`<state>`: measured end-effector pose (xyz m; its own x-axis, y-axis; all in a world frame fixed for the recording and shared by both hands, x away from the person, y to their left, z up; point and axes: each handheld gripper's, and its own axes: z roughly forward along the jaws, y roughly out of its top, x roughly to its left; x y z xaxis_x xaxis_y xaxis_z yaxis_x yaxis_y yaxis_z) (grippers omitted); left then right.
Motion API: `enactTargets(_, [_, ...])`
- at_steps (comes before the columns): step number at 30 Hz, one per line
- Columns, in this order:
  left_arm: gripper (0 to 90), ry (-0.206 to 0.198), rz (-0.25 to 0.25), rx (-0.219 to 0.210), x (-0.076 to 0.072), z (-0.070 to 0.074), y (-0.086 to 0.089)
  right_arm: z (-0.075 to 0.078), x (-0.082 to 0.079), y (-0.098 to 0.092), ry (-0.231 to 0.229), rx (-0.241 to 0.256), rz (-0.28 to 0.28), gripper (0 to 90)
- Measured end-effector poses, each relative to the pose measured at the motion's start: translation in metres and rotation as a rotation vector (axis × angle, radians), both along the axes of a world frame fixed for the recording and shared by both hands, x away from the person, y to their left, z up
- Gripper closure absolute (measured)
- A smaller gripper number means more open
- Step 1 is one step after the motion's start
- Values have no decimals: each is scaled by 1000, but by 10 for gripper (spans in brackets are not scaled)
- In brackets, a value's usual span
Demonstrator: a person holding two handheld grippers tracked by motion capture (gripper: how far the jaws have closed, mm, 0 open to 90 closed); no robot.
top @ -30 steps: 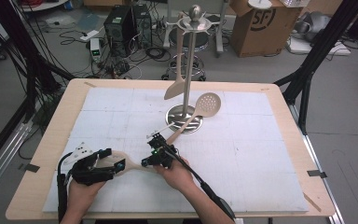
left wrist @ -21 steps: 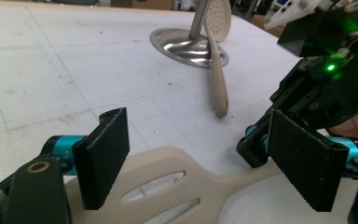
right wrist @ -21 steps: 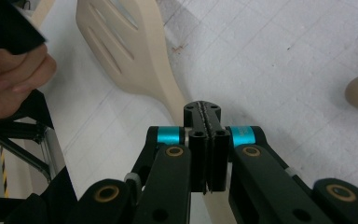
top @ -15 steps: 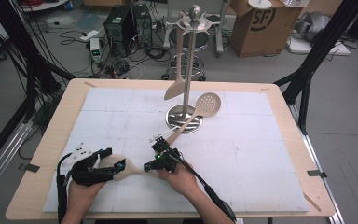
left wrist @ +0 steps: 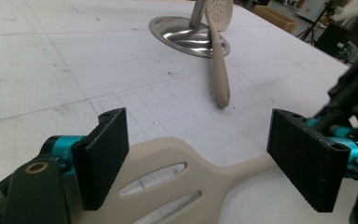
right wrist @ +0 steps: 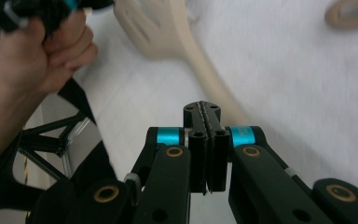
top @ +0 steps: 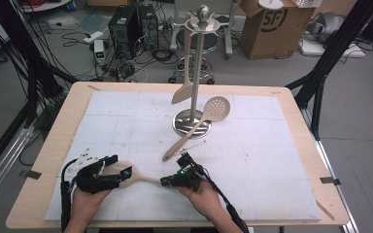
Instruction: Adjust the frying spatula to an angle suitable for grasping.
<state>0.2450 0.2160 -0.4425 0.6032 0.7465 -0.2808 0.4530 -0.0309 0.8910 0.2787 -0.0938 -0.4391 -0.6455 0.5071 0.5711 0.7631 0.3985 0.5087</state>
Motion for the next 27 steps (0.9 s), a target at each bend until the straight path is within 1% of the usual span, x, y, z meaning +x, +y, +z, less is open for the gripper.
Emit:
enactTargets(3, [213,6,-2,-6,0,0,0,-7,-13,-16,8,-1,-16,900])
enactTargets(5, [214,9,-5,-10,0,0,0,-10,-21,-26,9,8,-29,900])
enactTargets(6, [214,10,-9,-10,0,0,1,-10,-25,-32,6,9,-30,900])
enactTargets(8, [215,10,-9,-16,0,0,1,-10,-33,-40,-15,-4,-32,899])
enactTargets(9, [215,12,-8,-17,1,-1,1,-9,-37,-43,-16,-8,-33,900])
enactTargets(10, [215,12,-6,-19,1,-1,1,-8,-40,-46,-26,-6,-29,900])
enactTargets(11, [215,12,-8,-18,1,-1,1,-6,-44,-48,-20,-19,-31,899])
enactTargets(14, [215,11,-8,-16,1,-1,0,-6,-51,-53,-40,-60,-29,899])
enactTargets(16, [214,10,-9,-14,1,0,-1,-10,-51,-56,-36,-89,-34,899])
enactTargets(17, [215,10,-10,-14,1,0,-1,-14,-50,-58,-25,-89,-44,899])
enactTargets(18, [215,9,-12,-13,1,0,-1,-18,-49,-60,1,-75,-55,899])
enactTargets(19, [214,10,-13,-11,1,0,-1,-22,-46,-63,27,-36,-60,900])
enactTargets(20, [215,9,-13,-13,1,0,-1,-24,-43,-65,52,-10,-65,900])
enactTargets(21, [215,9,-13,-14,1,0,-1,-25,-41,-67,63,-1,-78,900])
enactTargets(24, [215,4,-8,-19,1,0,0,-24,-37,-67,54,-7,-84,900])
enactTargets(27, [214,-2,-1,-37,0,2,3,-25,-33,-69,41,-9,-94,900])
